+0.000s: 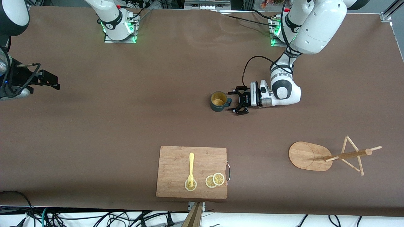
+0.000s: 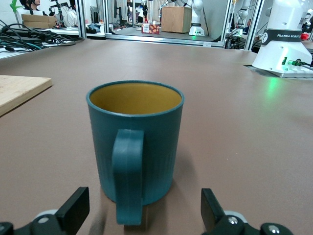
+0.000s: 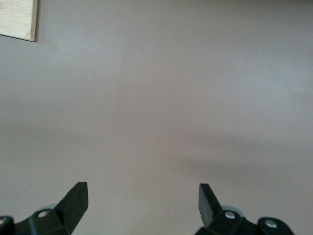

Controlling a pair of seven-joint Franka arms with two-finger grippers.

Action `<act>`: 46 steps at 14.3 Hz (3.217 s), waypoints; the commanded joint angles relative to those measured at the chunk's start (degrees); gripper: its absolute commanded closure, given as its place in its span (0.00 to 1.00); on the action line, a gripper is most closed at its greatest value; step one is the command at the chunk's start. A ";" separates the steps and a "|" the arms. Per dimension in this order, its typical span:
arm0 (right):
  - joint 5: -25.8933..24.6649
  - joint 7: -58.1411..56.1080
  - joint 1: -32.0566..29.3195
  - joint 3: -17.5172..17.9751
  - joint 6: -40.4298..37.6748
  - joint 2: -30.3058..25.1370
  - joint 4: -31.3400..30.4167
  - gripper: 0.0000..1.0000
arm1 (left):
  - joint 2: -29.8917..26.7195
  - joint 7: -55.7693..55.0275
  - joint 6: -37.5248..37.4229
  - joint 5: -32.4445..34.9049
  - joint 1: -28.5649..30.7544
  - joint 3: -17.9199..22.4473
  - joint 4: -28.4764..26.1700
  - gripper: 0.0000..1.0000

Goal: Pass cup and hang on rack

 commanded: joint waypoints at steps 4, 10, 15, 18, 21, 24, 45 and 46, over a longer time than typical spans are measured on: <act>-0.05 -0.93 -2.10 2.08 -8.76 -1.57 1.43 0.00 | 0.36 4.52 0.28 -3.56 -0.87 -0.18 -0.27 0.51; 0.12 -1.10 -1.83 3.12 -10.44 -1.75 4.15 0.00 | 0.45 4.52 0.37 -6.02 -0.61 0.09 -0.01 1.00; 0.30 0.04 -1.92 4.89 -9.83 -1.57 5.48 0.00 | -0.69 -0.11 -0.59 -6.03 1.32 1.58 -0.09 1.00; 0.13 -0.05 -2.01 4.80 -9.48 -1.49 5.65 0.00 | -5.33 -12.21 -2.61 -1.83 3.86 1.58 -1.41 1.00; 0.21 0.04 -2.10 3.75 -9.30 0.27 6.09 0.00 | -12.45 -33.37 -7.09 7.13 8.77 1.58 -2.47 1.00; 0.21 0.04 -1.92 3.92 -10.53 -0.43 6.80 0.00 | -17.99 -56.04 -13.30 15.76 15.36 1.58 -1.85 1.00; 0.21 0.04 -2.36 3.13 -5.44 1.59 6.62 0.00 | -11.95 -117.38 -42.60 6.72 47.11 1.84 4.83 1.00; 0.21 0.04 -2.36 3.13 -5.00 1.59 6.62 0.00 | -10.99 -117.38 -42.87 6.55 47.72 1.84 5.70 1.00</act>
